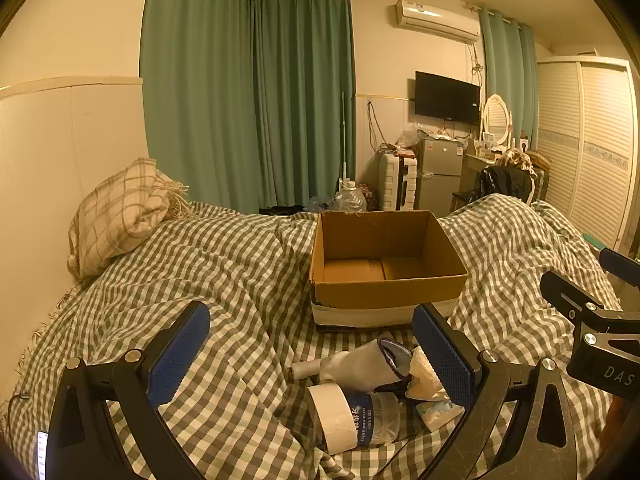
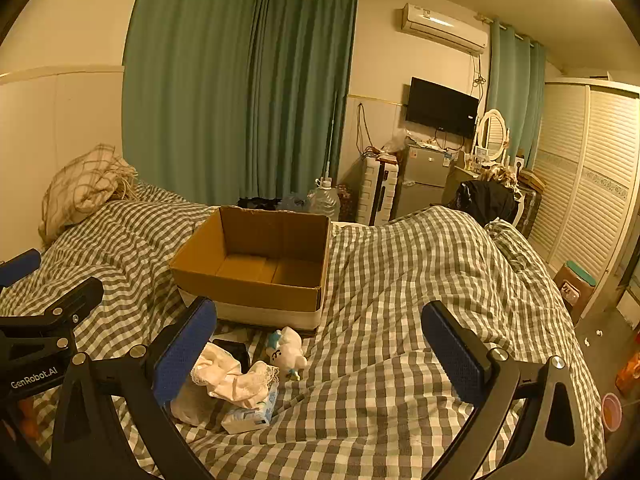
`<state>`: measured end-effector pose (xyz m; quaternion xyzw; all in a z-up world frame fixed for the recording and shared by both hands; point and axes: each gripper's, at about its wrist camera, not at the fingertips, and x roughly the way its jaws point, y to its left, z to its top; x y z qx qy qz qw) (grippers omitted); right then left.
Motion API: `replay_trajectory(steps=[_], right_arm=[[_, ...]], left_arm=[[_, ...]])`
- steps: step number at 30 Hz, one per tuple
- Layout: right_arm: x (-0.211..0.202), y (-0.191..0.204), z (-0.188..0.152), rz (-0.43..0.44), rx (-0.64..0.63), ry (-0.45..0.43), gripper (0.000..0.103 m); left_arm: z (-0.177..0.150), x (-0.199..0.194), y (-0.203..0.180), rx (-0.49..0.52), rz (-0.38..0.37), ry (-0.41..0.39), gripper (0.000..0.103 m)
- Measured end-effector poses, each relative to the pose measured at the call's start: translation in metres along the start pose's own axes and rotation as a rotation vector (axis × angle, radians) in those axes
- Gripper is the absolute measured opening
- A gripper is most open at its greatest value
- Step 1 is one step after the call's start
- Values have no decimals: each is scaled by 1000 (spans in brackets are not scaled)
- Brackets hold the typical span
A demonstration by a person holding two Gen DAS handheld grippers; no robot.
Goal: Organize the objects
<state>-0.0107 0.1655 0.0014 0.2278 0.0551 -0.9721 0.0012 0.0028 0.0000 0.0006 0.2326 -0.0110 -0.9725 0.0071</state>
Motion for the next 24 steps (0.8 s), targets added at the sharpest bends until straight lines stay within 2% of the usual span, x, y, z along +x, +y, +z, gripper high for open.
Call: replay_trajectory(steps=[24], right_arm=[[1, -1, -2, 1, -3, -1, 103]], left_arm=[[-1, -1, 0, 2, 3, 0, 103]])
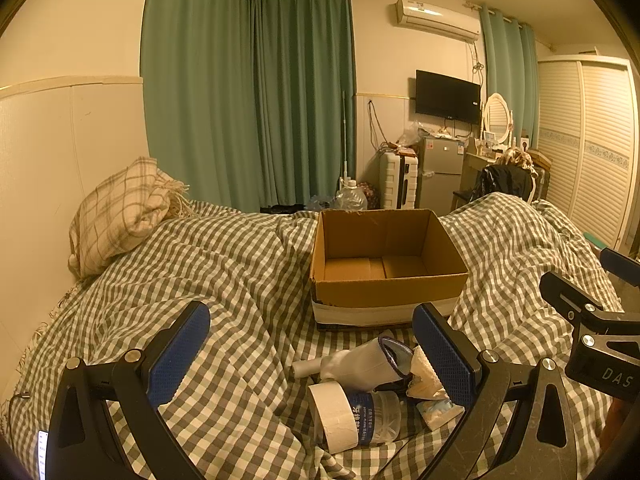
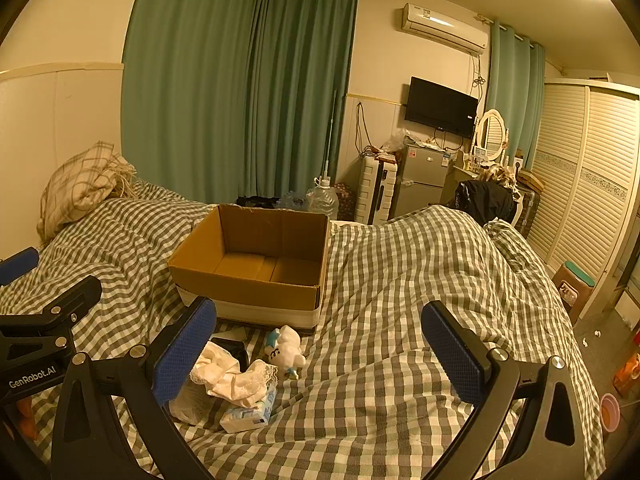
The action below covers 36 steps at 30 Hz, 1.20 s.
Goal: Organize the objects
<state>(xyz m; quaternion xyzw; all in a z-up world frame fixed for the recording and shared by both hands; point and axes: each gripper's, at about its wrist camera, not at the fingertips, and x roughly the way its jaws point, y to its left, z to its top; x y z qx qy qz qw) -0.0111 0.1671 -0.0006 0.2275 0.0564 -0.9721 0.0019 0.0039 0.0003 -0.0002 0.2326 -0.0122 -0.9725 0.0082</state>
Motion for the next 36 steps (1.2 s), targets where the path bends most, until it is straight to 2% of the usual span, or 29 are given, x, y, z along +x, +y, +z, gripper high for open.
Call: replay_trajectory(steps=[30, 36], right_arm=[[0, 1, -2, -11, -10, 1, 103], [-3, 3, -2, 23, -16, -8, 103]], left_arm=[[-2, 0, 1, -6, 3, 3, 103], [-4, 0, 3, -15, 5, 13, 103]])
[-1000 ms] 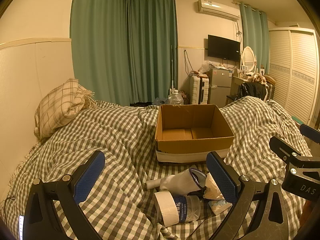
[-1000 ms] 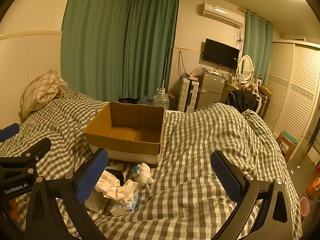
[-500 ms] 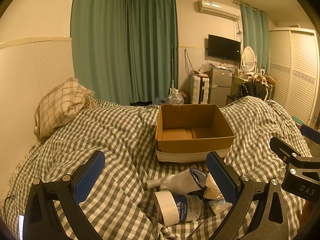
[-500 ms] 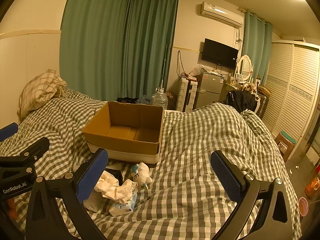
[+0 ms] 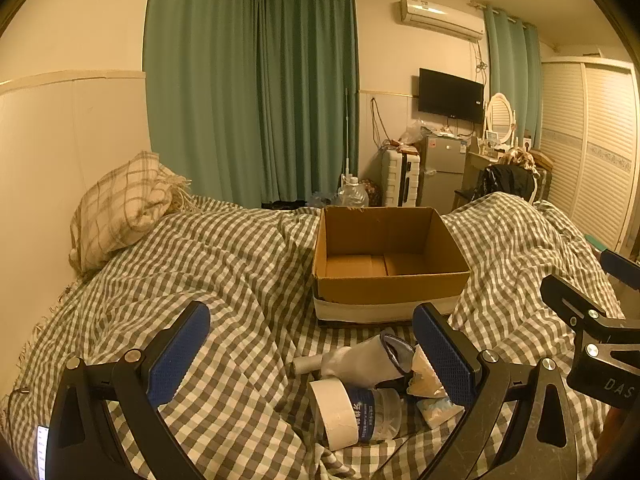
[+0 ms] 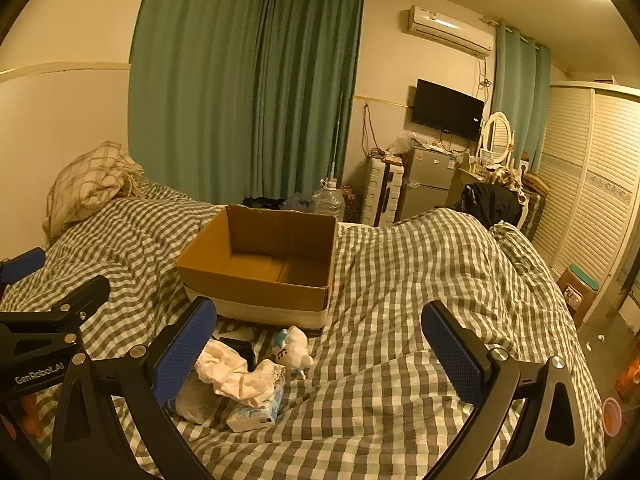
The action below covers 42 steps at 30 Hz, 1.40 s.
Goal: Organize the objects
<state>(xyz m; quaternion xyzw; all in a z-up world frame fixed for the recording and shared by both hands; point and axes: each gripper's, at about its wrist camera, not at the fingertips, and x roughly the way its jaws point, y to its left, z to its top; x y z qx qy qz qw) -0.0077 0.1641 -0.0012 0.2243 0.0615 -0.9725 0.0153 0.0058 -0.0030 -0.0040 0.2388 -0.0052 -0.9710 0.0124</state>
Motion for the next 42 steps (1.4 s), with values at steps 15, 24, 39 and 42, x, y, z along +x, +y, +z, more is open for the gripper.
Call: replay_trajectory(steps=[15, 24, 39, 42], right_arm=[[-13, 6, 5, 1, -21, -21, 103], [3, 2, -2, -1, -10, 55, 103], [58, 9, -41, 37, -46, 250, 103], [61, 22, -44, 64, -89, 263, 103]], left_arm=[[3, -9, 1, -4, 1, -10, 103], [-15, 23, 1, 7, 20, 150, 103], [-77, 101, -2, -36, -112, 473, 53], [-76, 96, -1, -45, -162, 457, 36]])
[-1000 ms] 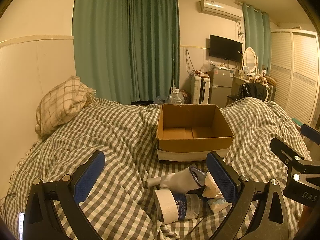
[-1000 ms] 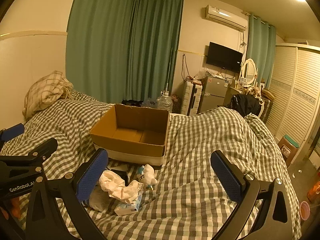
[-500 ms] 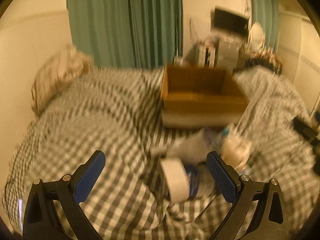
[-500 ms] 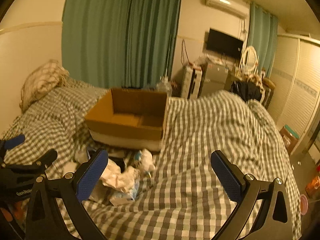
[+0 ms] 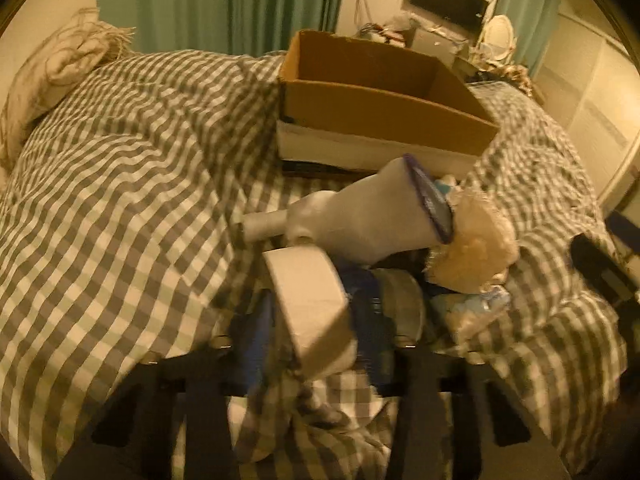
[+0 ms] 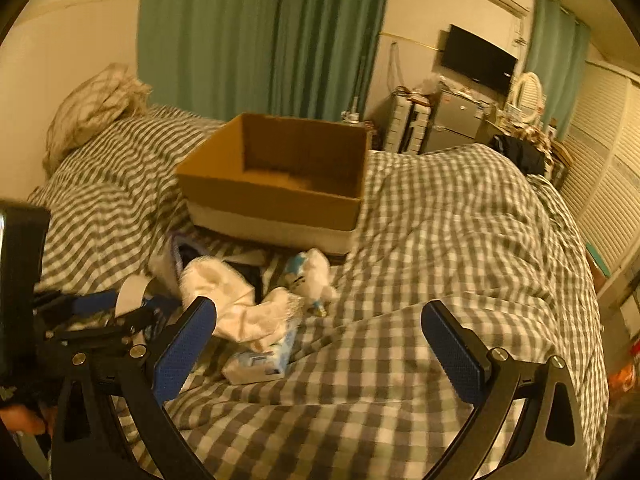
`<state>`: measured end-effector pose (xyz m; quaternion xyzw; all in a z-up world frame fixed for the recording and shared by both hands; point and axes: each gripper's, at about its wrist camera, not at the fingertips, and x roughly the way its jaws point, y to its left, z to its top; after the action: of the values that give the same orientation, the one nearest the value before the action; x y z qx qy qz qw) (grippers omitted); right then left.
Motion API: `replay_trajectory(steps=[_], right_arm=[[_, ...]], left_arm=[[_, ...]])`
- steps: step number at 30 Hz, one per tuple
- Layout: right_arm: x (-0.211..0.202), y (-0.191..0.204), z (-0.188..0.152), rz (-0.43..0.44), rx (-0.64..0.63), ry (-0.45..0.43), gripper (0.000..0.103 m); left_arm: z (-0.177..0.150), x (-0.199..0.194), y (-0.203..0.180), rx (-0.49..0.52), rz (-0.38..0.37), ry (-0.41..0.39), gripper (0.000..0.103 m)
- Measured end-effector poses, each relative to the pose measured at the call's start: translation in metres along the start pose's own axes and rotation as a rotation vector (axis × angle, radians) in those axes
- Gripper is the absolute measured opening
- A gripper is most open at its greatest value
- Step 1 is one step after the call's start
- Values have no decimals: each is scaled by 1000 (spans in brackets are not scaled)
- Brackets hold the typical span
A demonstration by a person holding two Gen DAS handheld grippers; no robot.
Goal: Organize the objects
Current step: 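Grasp the white tape roll with the left tool while the right tool grasps crumpled tissue, drop both in box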
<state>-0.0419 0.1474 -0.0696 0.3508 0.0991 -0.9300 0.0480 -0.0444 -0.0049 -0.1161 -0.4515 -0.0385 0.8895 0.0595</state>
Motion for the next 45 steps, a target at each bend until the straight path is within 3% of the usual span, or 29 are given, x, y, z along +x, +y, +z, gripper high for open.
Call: replay_trajectory(steps=[4, 13, 15, 16, 18, 20, 21, 27, 34, 45], right_arm=[[7, 14, -1, 51, -49, 27, 103], [51, 44, 6, 89, -142, 124, 99], [60, 47, 8, 97, -150, 138, 74], [63, 48, 8, 103, -151, 144, 68], [65, 48, 10, 122, -150, 148, 40], [63, 46, 11, 133, -147, 143, 21], [60, 45, 12, 136, -144, 134, 17], [25, 28, 31, 141, -103, 28, 15], [-11, 2, 74, 164, -62, -80, 14], [-9, -14, 162, 153, -92, -169, 14]], left_arm=[[3, -12, 3, -4, -32, -30, 33], [19, -45, 7, 21, -18, -136, 32], [23, -51, 8, 27, -15, -153, 30], [23, -56, 9, 31, -11, -164, 29], [26, -63, 9, 34, -16, -179, 29], [29, -70, 9, 38, -21, -194, 29], [31, -73, 9, 40, -21, -200, 29], [47, -91, 0, 70, -12, -246, 29], [87, -95, -15, 119, -16, -279, 29], [168, -64, -32, 166, -21, -297, 29]])
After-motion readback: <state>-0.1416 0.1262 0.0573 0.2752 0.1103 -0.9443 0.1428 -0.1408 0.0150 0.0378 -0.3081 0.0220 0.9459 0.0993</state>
